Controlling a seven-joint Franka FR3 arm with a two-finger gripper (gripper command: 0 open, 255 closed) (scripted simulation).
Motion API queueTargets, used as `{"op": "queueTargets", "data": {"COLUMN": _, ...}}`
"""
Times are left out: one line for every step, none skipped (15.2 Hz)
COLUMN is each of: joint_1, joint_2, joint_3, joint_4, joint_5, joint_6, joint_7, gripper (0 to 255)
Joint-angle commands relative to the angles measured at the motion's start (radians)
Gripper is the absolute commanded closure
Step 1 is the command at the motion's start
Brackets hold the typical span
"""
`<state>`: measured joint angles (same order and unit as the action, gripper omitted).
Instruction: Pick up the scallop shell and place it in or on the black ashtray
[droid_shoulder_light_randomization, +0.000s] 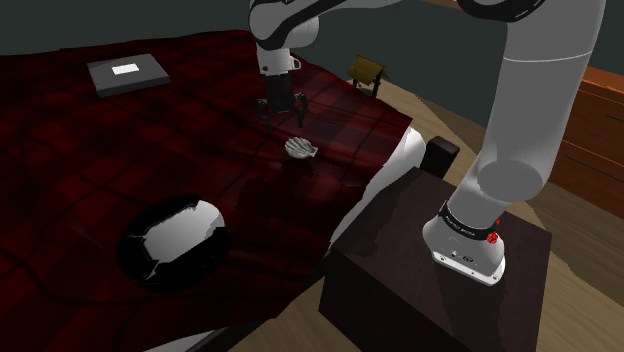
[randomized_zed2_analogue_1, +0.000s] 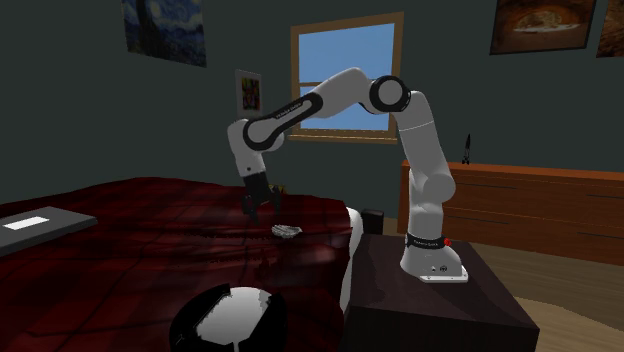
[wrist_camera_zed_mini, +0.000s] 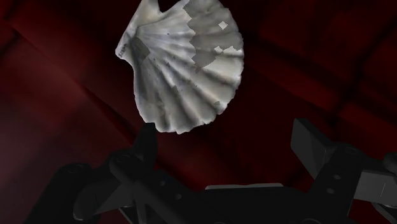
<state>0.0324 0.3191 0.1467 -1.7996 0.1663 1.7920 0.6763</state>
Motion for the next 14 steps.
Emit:
{"op": "queueTargets", "data": {"joint_1": 0.000, "joint_2": 0.000, "joint_3": 0.000, "joint_4": -0.006, "joint_5": 0.000, "joint_6": 0.007, "joint_7": -0.001, "gripper": 0}}
{"op": "queueTargets", "data": {"joint_1": 0.000, "joint_2": 0.000, "joint_3": 0.000, "joint_4": -0.006, "joint_5": 0.000, "joint_6": 0.007, "joint_7": -0.001, "gripper": 0}}
{"op": "queueTargets", "data": {"joint_1": 0.000, "joint_2": 0.000, "joint_3": 0.000, "joint_4": -0.006, "joint_5": 0.000, "joint_6": 0.007, "joint_7": -0.001, "gripper": 0}}
{"op": "queueTargets", "data": {"joint_1": 0.000, "joint_2": 0.000, "joint_3": 0.000, "joint_4": -0.006, "joint_5": 0.000, "joint_6": 0.007, "joint_7": -0.001, "gripper": 0}}
{"op": "queueTargets", "data": {"joint_1": 0.000, "joint_2": 0.000, "joint_3": 0.000, "joint_4": -0.006, "joint_5": 0.000, "joint_6": 0.007, "joint_7": -0.001, "gripper": 0}}
{"op": "queueTargets", "data": {"joint_1": 0.000, "joint_2": 0.000, "joint_3": 0.000, "joint_4": -0.006, "joint_5": 0.000, "joint_6": 0.007, "joint_7": -0.001, "gripper": 0}}
{"op": "queueTargets", "data": {"joint_1": 0.000, "joint_2": 0.000, "joint_3": 0.000, "joint_4": -0.006, "joint_5": 0.000, "joint_6": 0.007, "joint_7": -0.001, "gripper": 0}}
{"op": "queueTargets", "data": {"joint_1": 0.000, "joint_2": 0.000, "joint_3": 0.000, "joint_4": -0.006, "joint_5": 0.000, "joint_6": 0.007, "joint_7": -0.001, "gripper": 255}}
{"op": "queueTargets", "data": {"joint_1": 0.000, "joint_2": 0.000, "joint_3": 0.000, "joint_4": -0.006, "joint_5": 0.000, "joint_6": 0.007, "joint_7": -0.001, "gripper": 255}}
{"op": "queueTargets", "data": {"joint_1": 0.000, "joint_2": 0.000, "joint_3": 0.000, "joint_4": -0.006, "joint_5": 0.000, "joint_6": 0.007, "joint_7": -0.001, "gripper": 255}}
{"op": "queueTargets", "data": {"joint_1": 0.000, "joint_2": 0.000, "joint_3": 0.000, "joint_4": -0.006, "joint_5": 0.000, "joint_6": 0.007, "joint_7": -0.001, "gripper": 255}}
{"op": "queueTargets", "data": {"joint_1": 0.000, "joint_2": 0.000, "joint_3": 0.000, "joint_4": -0.006, "joint_5": 0.000, "joint_6": 0.007, "joint_7": -0.001, "gripper": 255}}
{"op": "queueTargets", "data": {"joint_1": 0.000, "joint_2": 0.000, "joint_3": 0.000, "joint_4": -0.006, "joint_5": 0.000, "joint_6": 0.007, "joint_7": -0.001, "gripper": 255}}
{"op": "queueTargets", "data": {"joint_1": 0.000, "joint_2": 0.000, "joint_3": 0.000, "joint_4": -0.006, "joint_5": 0.000, "joint_6": 0.007, "joint_7": -0.001, "gripper": 255}}
